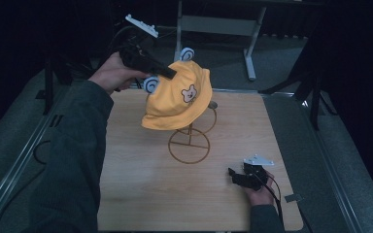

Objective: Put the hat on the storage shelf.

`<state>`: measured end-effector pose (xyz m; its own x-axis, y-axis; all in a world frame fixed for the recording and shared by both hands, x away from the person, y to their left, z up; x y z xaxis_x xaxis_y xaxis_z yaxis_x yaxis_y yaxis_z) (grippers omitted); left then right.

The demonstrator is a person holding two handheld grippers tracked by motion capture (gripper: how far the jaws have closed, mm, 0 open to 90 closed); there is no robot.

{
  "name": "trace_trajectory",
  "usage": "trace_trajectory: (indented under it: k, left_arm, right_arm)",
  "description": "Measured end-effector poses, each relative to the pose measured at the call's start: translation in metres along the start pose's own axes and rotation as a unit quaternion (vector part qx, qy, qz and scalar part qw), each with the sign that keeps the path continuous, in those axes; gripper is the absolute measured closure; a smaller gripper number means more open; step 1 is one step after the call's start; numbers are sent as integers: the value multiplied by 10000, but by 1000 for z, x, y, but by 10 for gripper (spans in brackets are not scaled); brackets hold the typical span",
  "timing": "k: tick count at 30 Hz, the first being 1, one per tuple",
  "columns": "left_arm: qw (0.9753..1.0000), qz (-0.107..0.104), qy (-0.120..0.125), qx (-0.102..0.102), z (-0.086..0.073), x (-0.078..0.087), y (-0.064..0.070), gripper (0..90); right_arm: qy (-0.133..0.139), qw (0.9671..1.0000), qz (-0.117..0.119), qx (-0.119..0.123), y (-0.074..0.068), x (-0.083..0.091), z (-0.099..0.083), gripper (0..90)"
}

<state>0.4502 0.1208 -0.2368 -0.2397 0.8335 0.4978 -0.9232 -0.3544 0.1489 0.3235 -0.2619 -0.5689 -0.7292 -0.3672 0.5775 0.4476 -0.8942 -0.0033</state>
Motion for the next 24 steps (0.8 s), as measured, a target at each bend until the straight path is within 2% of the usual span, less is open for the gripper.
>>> trace_trajectory:
  k: [8, 10, 14, 19, 24]
  left_arm:
    - [9999, 45, 103, 82, 0, -16, -1, 836]
    - [9998, 57, 146, 158, -1, -21, -1, 836]
    - [9997, 113, 90, 204, -2, -31, -3, 833]
    - [9993, 274, -117, 245, -5, -45, -5, 821]
    - [9986, 420, -190, 274, -8, -60, -5, 793]
  right_arm:
    - [0, 10000, 0, 3, 0, 0, 0, 282]
    - [-1, 10000, 0, 2, 0, 0, 0, 282]
    - [0, 10000, -2, 10, 0, 0, 0, 282]
    - [10, 10000, -5, 15, 0, 0, 0, 282]
    - [10, 10000, -5, 15, 0, 0, 0, 282]
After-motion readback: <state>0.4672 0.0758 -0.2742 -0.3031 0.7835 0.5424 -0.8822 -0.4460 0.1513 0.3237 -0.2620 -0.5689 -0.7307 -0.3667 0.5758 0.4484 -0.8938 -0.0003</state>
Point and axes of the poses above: each handheld gripper's, and its own axes: x roughly backward along the jaws, z roughly out of its top, y roughly to its right, the point moved 1 cm from there along -x, roughly forward along the jaws, and after that the axes turned 7 degrees about y, right-handed, at the moved point
